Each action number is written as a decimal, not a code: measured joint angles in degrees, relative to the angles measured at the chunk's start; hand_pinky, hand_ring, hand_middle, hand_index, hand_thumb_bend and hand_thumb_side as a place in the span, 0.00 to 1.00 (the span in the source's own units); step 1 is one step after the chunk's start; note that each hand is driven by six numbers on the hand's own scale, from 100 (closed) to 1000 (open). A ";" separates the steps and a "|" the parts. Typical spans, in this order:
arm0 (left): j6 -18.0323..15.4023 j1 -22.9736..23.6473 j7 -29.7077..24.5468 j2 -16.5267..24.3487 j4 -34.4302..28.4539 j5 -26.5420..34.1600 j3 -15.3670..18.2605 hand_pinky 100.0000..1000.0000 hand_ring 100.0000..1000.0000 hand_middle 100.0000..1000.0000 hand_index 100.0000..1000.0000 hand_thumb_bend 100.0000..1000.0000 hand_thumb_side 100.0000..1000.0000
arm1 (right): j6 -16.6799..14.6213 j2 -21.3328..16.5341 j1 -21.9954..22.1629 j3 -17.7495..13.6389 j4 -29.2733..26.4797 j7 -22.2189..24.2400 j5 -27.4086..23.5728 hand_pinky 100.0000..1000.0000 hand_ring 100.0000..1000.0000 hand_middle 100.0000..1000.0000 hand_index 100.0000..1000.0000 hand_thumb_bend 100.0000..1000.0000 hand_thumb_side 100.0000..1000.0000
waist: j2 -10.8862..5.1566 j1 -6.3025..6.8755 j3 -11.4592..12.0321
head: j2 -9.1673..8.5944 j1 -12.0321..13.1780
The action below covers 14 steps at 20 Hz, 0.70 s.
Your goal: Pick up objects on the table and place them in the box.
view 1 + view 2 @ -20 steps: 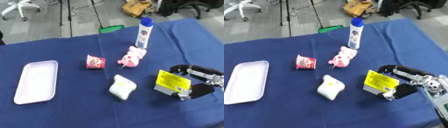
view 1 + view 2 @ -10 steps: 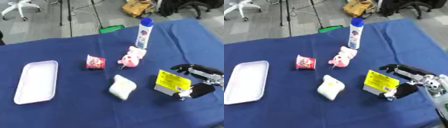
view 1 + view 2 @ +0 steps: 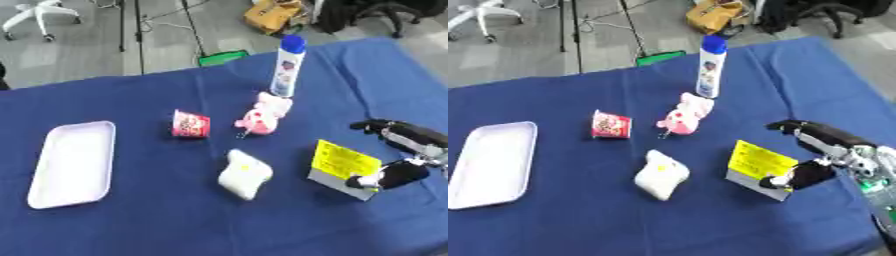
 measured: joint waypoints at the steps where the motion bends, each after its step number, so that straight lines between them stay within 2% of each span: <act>1: 0.00 0.00 -0.03 0.00 0.00 0.00 0.00 0.71 0.75 0.83 0.85 0.54 0.76 | -0.08 0.00 0.00 0.20 0.01 0.11 0.22 0.86 0.91 0.93 1.00 0.69 0.36 | 0.00 0.00 0.00 | 0.00 -0.05; 14: -0.01 0.00 -0.19 0.01 -0.01 0.00 0.00 0.71 0.75 0.83 0.85 0.54 0.77 | -1.58 0.04 0.00 1.56 0.74 3.91 0.84 0.85 0.89 0.91 1.00 0.68 0.36 | 0.00 0.00 0.03 | 0.00 -0.10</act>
